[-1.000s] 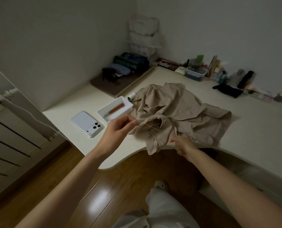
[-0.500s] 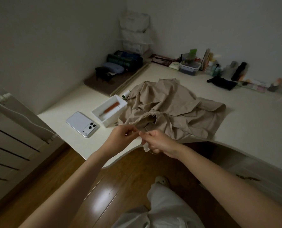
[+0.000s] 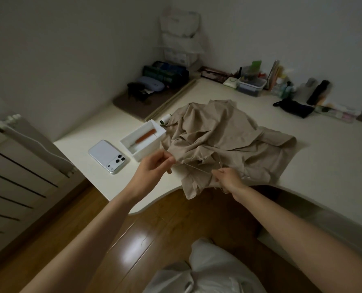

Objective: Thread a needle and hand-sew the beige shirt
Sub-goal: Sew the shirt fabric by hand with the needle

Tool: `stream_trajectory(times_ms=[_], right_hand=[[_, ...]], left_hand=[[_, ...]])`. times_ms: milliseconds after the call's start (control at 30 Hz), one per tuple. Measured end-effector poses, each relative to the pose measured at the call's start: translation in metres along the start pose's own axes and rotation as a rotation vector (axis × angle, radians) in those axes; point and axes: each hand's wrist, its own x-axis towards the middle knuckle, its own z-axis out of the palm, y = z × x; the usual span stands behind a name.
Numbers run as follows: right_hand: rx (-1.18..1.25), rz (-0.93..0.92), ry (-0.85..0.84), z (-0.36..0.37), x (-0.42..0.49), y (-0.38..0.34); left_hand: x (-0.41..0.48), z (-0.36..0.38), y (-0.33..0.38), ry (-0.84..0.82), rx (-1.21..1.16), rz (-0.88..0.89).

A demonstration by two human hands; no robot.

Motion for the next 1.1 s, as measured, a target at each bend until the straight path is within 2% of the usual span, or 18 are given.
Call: stream_trajectory(times_ms=[67,133,200,300,400,500,567,700,833,967,1100], right_hand=[[-0.136,-0.093,-0.039,-0.002,0.005,0.000],[-0.174,-0.178,-0.074,-0.004,0.006,-0.007],[-0.115,-0.263,-0.123,-0.005,0.006,-0.018],[-0.025,-0.380,-0.340,0.000,-0.002,-0.040],[0.093,-0.347,-0.610,0.004,-0.005,-0.051],[0.206,-0.314,-0.724,0.003,-0.004,-0.061],[0.298,-0.303,-0.707,-0.001,0.002,-0.065],[0.437,-0.224,-0.513,-0.020,0.026,-0.066],[0.288,-0.189,-0.376,-0.030,0.041,-0.060],[0.156,-0.238,-0.476,-0.025,0.043,-0.066],[-0.015,-0.370,-0.626,-0.014,0.040,-0.072]], left_hand=[[0.005,0.005,0.001,0.003,-0.018,0.013],[0.011,0.010,0.000,-0.001,-0.016,0.017],[0.016,0.015,-0.003,-0.009,-0.052,0.005],[0.022,0.020,-0.007,-0.006,-0.077,-0.019],[0.027,0.025,-0.006,0.018,-0.098,-0.032],[0.034,0.027,-0.007,0.043,-0.115,-0.053],[0.040,0.026,-0.009,0.070,-0.113,-0.075],[0.048,0.026,-0.020,0.111,-0.095,-0.148],[0.052,0.025,-0.029,0.120,-0.023,-0.158],[0.063,0.029,-0.028,0.067,0.071,-0.123],[0.068,0.035,-0.026,0.033,0.173,-0.087]])
